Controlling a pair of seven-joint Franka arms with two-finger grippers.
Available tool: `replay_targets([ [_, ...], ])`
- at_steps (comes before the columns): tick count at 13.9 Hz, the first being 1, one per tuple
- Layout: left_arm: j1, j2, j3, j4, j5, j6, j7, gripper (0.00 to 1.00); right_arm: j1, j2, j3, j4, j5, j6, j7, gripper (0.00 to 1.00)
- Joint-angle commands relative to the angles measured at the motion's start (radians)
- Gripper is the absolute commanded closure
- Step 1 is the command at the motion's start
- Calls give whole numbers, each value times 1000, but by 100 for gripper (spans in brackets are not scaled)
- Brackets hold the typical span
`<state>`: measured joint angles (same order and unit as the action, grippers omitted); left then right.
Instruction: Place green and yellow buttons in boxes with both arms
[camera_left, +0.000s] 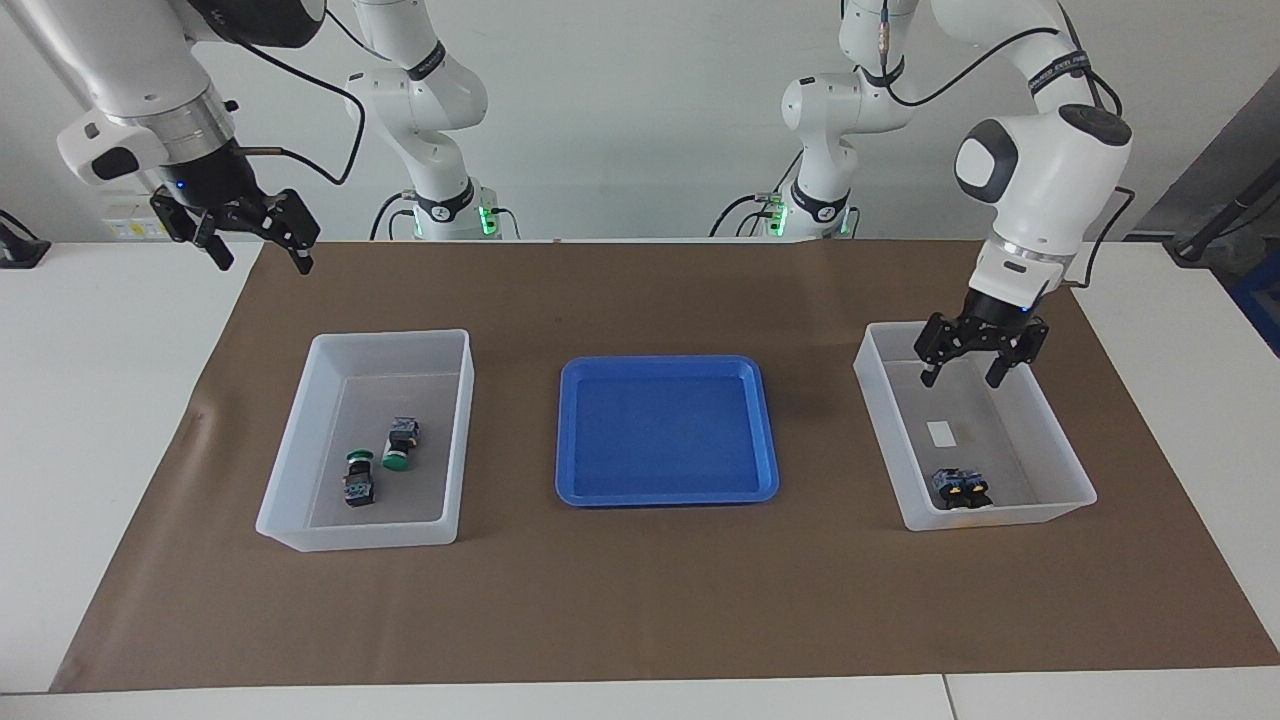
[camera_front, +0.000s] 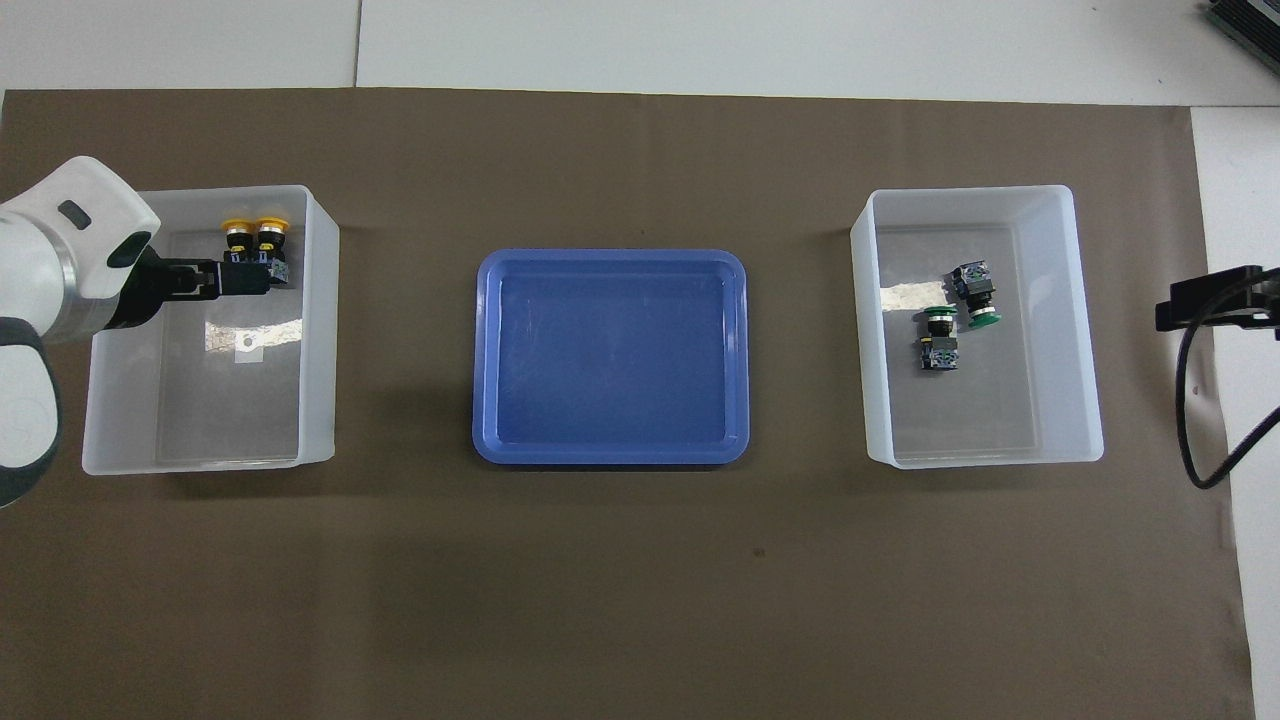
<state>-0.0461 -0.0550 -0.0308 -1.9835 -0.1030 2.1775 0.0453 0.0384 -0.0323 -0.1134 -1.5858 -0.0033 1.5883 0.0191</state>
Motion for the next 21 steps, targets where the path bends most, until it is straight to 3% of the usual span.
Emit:
replay_targets([
  [1, -28, -97, 8, -29, -1, -126, 7, 0, 3, -32, 1, -32, -15, -10, -11, 0],
  [3, -26, -101, 6, 27, 3, -204, 10, 0, 24, -43, 1, -54, -21, -10, -8, 0],
  [7, -20, 18, 8, 317, 46, -422, 16, 0, 23, -44, 1, -54, -15, -11, -4, 0],
  [10, -20, 47, 8, 397, 55, -502, 16, 0, 20, -44, 1, -52, -6, -11, -8, 0],
  [15, -34, -17, 6, 309, 52, -542, 13, 0, 25, -44, 1, -52, -4, -11, -8, 0],
  [21, -32, -19, 6, 311, 51, -524, 11, 0, 25, -44, 1, -52, -4, -11, -8, 0],
])
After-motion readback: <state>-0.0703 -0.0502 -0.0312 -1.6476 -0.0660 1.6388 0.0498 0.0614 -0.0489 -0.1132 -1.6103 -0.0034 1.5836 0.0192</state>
